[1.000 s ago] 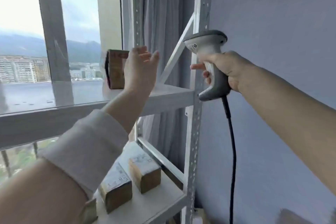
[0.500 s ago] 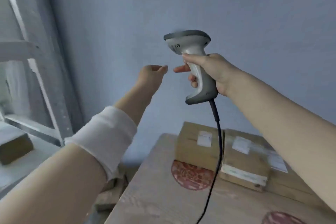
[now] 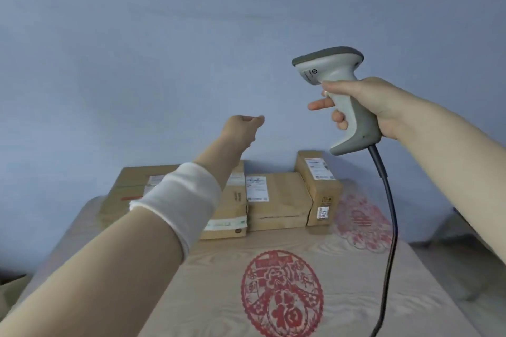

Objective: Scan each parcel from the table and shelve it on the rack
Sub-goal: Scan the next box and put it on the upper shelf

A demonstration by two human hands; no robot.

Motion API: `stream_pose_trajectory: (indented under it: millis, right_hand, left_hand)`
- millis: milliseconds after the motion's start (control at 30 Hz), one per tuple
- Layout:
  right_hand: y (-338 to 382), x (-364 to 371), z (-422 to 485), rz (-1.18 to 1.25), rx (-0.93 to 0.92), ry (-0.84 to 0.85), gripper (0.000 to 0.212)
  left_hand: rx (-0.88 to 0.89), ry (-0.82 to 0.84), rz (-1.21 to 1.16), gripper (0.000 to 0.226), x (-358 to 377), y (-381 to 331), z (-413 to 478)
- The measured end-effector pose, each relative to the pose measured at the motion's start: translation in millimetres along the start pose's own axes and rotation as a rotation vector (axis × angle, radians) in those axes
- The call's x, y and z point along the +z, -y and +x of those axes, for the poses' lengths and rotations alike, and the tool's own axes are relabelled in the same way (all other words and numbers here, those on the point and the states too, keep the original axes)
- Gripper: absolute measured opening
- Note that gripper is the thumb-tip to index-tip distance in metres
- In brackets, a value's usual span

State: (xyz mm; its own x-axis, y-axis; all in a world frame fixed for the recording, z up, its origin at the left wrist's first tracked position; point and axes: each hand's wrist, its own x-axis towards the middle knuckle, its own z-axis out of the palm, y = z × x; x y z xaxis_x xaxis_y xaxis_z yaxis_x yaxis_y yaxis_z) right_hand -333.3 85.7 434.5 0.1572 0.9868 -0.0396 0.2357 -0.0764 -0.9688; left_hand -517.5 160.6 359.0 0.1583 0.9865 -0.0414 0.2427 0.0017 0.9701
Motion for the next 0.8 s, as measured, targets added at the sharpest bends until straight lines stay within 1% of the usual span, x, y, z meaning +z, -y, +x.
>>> stream_pose_trajectory:
  millis: [200, 233, 267, 300, 333, 433, 567, 733, 800]
  right_hand:
    - [-31, -63, 12, -0.020, 0.090, -0.159, 0.019]
    - [-36, -73, 16, -0.026, 0.102, -0.175, 0.018]
    - [-40, -82, 20, -0.030, 0.113, -0.189, 0.017]
    - [-45, -90, 25, -0.032, 0.122, -0.201, 0.015]
    - [-51, -98, 31, -0.031, 0.130, -0.211, 0.014]
    - [-74, -122, 52, -0.021, 0.159, -0.223, 0.013]
    - [-113, -157, 88, -0.047, 0.216, -0.161, 0.016]
    - [-167, -204, 147, -0.045, 0.260, -0.004, 0.019]
    - [-190, -221, 170, -0.045, 0.291, 0.052, 0.020]
  left_hand:
    - [-0.016, 0.158, -0.005, 0.018, 71, 7, 48]
    - [-0.030, 0.181, -0.010, 0.034, 85, 11, 56]
    - [-0.057, 0.195, -0.008, 0.054, 99, 16, 62]
    - [-0.088, 0.207, -0.003, 0.068, 113, 20, 65]
    - [-0.108, 0.217, -0.001, 0.075, 128, 26, 70]
    - [-0.164, 0.231, -0.008, 0.083, 172, 45, 83]
    - [-0.285, 0.183, 0.057, 0.100, 232, 79, 110]
    - [-0.367, -0.035, 0.237, 0.113, 312, 120, 156]
    - [-0.433, -0.100, 0.283, 0.117, 340, 134, 171]
